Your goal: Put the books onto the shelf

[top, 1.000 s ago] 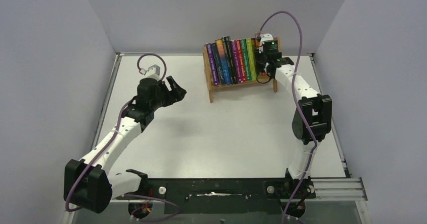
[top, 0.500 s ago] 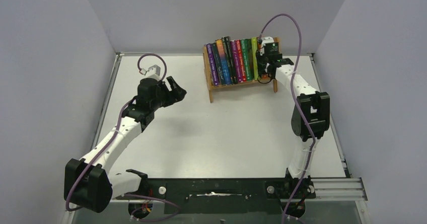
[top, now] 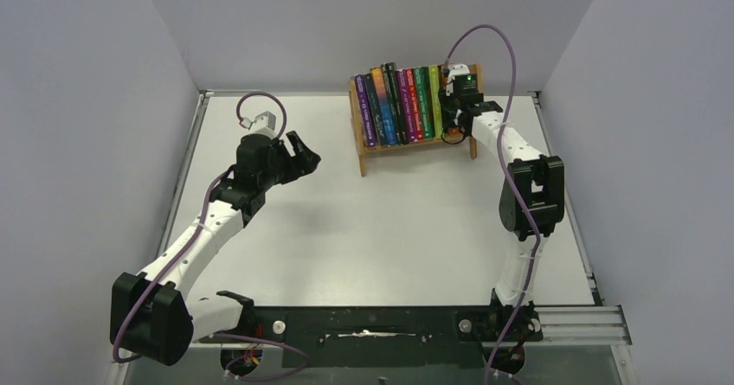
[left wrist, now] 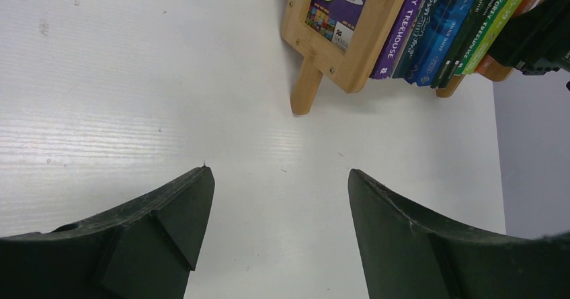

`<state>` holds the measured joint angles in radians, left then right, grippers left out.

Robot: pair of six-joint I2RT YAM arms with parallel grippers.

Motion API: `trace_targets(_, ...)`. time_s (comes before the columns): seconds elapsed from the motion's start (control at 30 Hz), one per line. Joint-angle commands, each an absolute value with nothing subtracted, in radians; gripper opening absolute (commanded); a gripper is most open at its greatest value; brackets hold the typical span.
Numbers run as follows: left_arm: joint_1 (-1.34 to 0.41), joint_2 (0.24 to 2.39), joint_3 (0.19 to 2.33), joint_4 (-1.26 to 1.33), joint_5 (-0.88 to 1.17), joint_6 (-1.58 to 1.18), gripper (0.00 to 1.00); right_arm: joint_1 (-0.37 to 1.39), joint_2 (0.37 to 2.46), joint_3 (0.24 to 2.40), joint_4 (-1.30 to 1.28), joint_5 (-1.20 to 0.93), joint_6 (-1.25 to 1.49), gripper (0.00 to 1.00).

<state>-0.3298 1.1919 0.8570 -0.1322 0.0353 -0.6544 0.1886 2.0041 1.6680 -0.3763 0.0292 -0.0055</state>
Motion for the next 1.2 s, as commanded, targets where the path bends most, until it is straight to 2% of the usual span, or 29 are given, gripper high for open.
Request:
trace_targets(0.0, -0.321, 1.175, 0.879, -0.110, 0.033, -0.658, 0.73, 0.190, 1.996, 1.697, -0.347, 0.016, 0.013, 0.01)
trace_targets(0.13, -0.322, 1.173, 0.880, -0.110, 0.032, -0.658, 0.73, 0.192, 1.970, 1.686, -0.350, 0.029, 0.037, 0.14)
trace_targets(0.33, -0.322, 1.173, 0.878, -0.109, 0.033, -0.662, 0.73, 0.200, 1.866, 1.633, -0.327, 0.036, 0.077, 0.39)
trace_targets(0.47, -0.322, 1.173, 0.884, -0.109, 0.034, -0.667, 0.73, 0.237, 1.752, 1.625, -0.347, 0.079, 0.078, 0.62)
trace_targets(0.63, -0.321, 1.193, 0.912, -0.134, 0.029, -0.676, 0.76, 0.310, 1.591, 1.643, -0.377, 0.186, 0.075, 0.76)
trace_targets(0.73, -0.321, 1.204, 0.933, -0.149, 0.023, -0.681, 0.76, 0.372, 1.487, 1.639, -0.358, 0.293, 0.068, 0.81)
trace_targets(0.8, -0.321, 1.206, 0.948, -0.163, 0.012, -0.688, 0.76, 0.411, 1.401, 1.589, -0.286, 0.359, 0.060, 0.99)
trace_targets(0.93, -0.323, 1.191, 0.966, -0.176, -0.007, -0.694, 0.77, 0.426, 1.263, 1.482, -0.161, 0.385, 0.073, 0.98)
trace_targets(1.17, -0.324, 1.137, 0.958, -0.196, -0.027, -0.705, 0.77, 0.427, 1.214, 1.482, -0.215, 0.387, 0.080, 0.98)
